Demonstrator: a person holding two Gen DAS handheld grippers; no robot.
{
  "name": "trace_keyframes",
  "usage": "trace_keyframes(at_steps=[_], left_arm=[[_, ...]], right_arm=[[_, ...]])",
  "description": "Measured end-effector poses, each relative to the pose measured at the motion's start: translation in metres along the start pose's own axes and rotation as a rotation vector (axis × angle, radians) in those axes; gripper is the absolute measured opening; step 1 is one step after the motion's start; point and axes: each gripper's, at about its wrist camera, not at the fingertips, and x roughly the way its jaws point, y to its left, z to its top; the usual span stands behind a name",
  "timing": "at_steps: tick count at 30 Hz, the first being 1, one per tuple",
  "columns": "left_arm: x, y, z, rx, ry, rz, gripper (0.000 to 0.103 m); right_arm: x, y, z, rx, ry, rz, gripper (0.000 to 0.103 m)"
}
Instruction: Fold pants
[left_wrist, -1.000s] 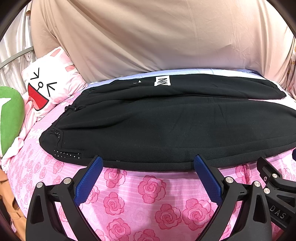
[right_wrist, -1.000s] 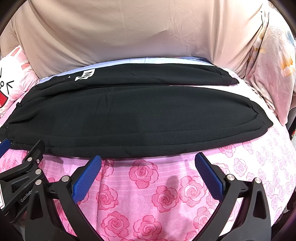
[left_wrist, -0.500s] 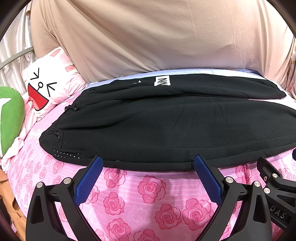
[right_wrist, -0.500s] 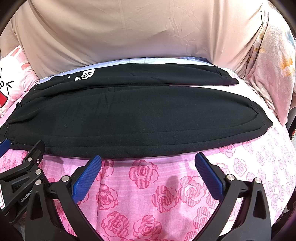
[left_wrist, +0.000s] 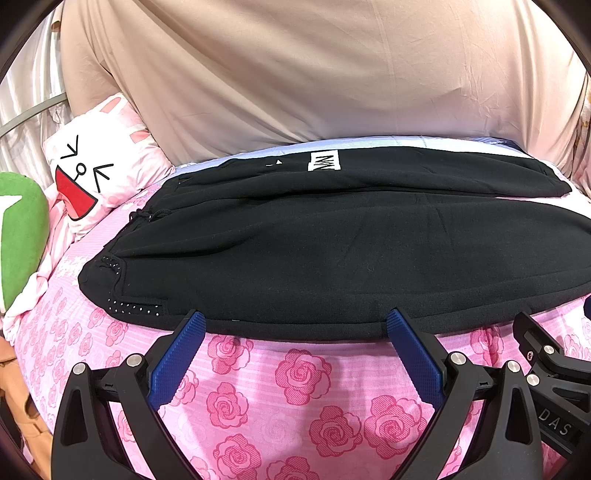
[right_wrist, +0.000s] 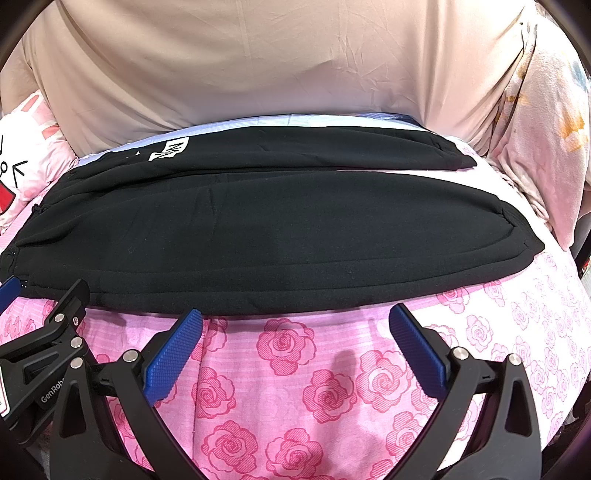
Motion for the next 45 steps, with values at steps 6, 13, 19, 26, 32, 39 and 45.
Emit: trace_keyframes(at_steps=[6, 13, 19, 26, 32, 39, 45], left_arm=[[0.000, 0.000, 0.000, 0.000, 0.001, 0.000, 0.097], [0.000, 0.000, -0.001, 0.000, 0.003, 0.000, 0.097], [-0.001, 0.010, 0.001, -0.020, 0.034, -0.080, 0.097], [0.011, 0.094, 0.068, -0.168, 0.027, -0.160, 0.097], [0.076, 0.146, 0.132, -0.185, 0.037, 0.045, 0.097], [0.185, 0.182, 0.189, -0.146, 0.134, 0.143, 0.095], [0.262, 0.215, 0.213, -0.251, 0.238, 0.135, 0.095]], right_arm=[[0.000, 0.000, 0.001, 0.000, 0.000, 0.000, 0.098], [0.002, 0.001, -0.001, -0.002, 0.007, 0.001, 0.098], [0.013, -0.015, 0.006, 0.004, 0.102, 0.127, 0.098], [0.049, -0.138, 0.095, 0.088, 0.118, 0.021, 0.098], [0.109, -0.209, 0.176, 0.123, 0.087, -0.209, 0.098], [0.162, -0.220, 0.223, 0.067, 0.071, -0.301, 0.098], [0.200, -0.214, 0.239, 0.042, 0.091, -0.308, 0.098]])
